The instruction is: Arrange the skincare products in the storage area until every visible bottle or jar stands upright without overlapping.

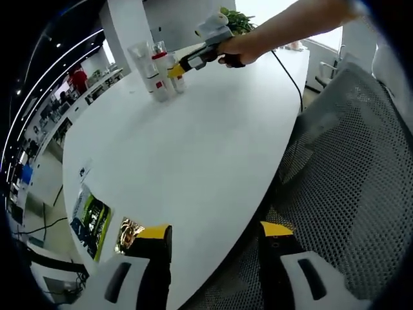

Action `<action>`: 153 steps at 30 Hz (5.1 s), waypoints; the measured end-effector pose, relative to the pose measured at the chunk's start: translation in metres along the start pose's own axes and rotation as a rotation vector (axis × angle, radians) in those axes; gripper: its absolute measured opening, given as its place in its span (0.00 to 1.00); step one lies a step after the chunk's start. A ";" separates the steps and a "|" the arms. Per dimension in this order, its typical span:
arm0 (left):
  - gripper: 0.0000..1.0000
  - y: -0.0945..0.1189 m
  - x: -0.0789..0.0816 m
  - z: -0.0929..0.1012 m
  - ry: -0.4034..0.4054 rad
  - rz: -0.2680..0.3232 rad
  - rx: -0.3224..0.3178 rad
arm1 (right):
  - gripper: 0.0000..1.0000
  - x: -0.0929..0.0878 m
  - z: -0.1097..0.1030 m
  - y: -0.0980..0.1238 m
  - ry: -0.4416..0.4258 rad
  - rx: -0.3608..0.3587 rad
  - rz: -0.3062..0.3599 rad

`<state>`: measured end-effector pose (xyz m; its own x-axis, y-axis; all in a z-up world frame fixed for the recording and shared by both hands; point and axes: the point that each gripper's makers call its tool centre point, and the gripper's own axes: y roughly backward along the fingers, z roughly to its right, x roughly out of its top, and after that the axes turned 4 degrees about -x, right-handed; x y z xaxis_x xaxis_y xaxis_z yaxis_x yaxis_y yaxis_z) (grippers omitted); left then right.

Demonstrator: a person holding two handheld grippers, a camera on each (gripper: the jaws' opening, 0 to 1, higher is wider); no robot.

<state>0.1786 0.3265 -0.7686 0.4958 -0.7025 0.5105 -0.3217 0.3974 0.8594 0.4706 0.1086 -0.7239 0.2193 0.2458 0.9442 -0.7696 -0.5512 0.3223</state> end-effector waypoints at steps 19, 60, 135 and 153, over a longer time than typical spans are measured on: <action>0.55 0.002 -0.002 -0.008 0.005 -0.007 0.039 | 0.31 -0.024 0.006 0.010 -0.089 -0.058 -0.116; 0.53 0.002 -0.002 -0.008 0.017 -0.005 0.045 | 0.22 -0.027 0.008 0.009 -0.160 -0.086 -0.178; 0.46 0.033 0.032 -0.055 0.382 0.279 0.007 | 0.38 0.084 -0.191 0.147 -0.158 0.162 0.094; 0.73 0.027 0.018 -0.162 0.832 0.333 0.189 | 0.65 0.046 -0.237 0.164 0.005 0.225 -0.089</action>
<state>0.3089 0.4202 -0.7316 0.7511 0.1124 0.6505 -0.6429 0.3482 0.6822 0.2127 0.2188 -0.6435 0.2768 0.3054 0.9111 -0.5945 -0.6905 0.4121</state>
